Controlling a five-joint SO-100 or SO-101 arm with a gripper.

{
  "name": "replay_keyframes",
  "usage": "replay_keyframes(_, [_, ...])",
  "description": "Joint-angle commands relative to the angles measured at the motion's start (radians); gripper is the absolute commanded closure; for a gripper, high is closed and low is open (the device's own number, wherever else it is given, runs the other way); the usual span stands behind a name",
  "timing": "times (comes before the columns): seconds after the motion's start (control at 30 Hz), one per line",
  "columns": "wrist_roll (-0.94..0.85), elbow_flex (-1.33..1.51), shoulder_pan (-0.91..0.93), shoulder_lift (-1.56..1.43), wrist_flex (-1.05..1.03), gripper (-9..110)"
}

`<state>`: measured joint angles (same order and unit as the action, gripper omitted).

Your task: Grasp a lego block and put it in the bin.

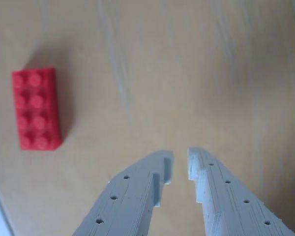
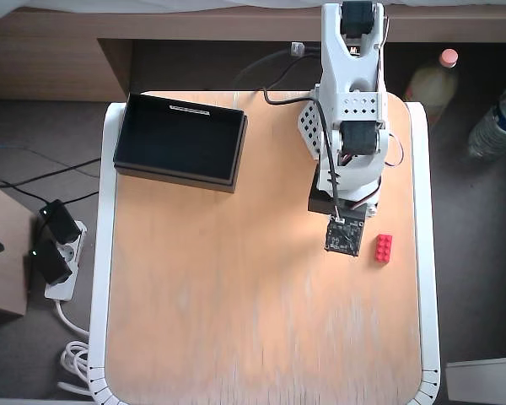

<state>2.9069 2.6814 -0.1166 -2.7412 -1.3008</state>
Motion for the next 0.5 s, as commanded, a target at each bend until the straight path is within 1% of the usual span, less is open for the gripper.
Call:
replay_keyframes(0.0, [-0.012, -0.213, -0.029, 0.110, -0.009, 99])
replay_keyframes(0.13, [-0.014, -0.268, -0.043, 0.202, -0.009, 96])
replay_keyframes(0.33, [-0.040, -0.337, -0.066, 0.282, -0.009, 88])
replay_keyframes(0.47, [-0.048, -0.431, -0.075, 0.337, -0.009, 87])
